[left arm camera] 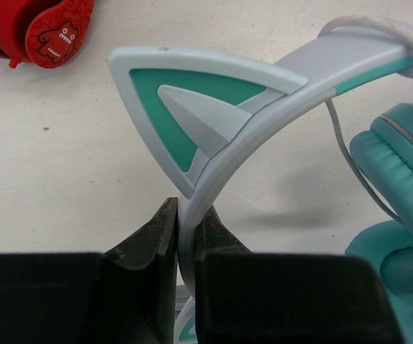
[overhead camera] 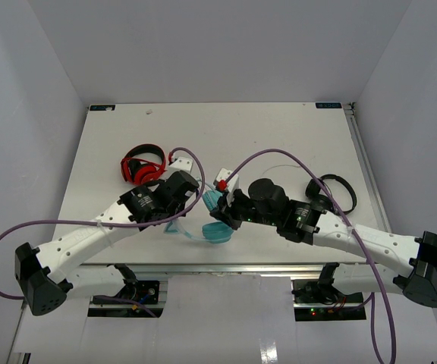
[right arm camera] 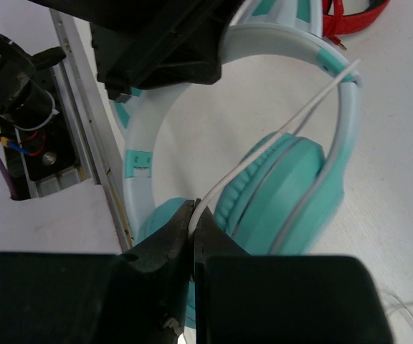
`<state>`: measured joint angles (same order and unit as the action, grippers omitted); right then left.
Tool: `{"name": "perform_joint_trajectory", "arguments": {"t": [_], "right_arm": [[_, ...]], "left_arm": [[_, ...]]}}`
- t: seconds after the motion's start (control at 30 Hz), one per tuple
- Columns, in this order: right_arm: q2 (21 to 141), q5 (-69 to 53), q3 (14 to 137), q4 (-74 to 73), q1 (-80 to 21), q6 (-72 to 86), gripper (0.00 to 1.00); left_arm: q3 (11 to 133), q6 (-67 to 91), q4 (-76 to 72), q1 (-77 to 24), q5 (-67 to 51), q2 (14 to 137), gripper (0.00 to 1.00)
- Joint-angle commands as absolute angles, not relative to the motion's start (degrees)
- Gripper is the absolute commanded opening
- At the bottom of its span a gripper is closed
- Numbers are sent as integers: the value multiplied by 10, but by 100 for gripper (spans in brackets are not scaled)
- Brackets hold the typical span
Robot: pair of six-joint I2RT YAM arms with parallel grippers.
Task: Wrap the headphones
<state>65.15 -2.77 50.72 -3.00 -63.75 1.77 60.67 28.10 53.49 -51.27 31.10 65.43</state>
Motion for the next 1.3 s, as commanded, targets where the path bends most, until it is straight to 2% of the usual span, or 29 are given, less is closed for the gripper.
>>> {"name": "perform_joint_trajectory", "arguments": {"t": [0.0, 0.3, 0.67, 0.97, 1.27], "right_arm": [[651, -102, 506, 27, -646, 35, 8], [641, -181, 481, 84, -646, 72, 8], [637, -180, 428, 155, -656, 104, 8], [619, -121, 399, 176, -705, 108, 8], [612, 44, 349, 207, -755, 106, 8]], "left_arm": [[646, 310, 515, -509, 344, 657, 0], [659, 324, 520, -509, 360, 653, 0], [699, 355, 532, -508, 379, 631, 0], [730, 373, 536, -508, 404, 634, 0], [751, 383, 537, -508, 405, 627, 0]]}}
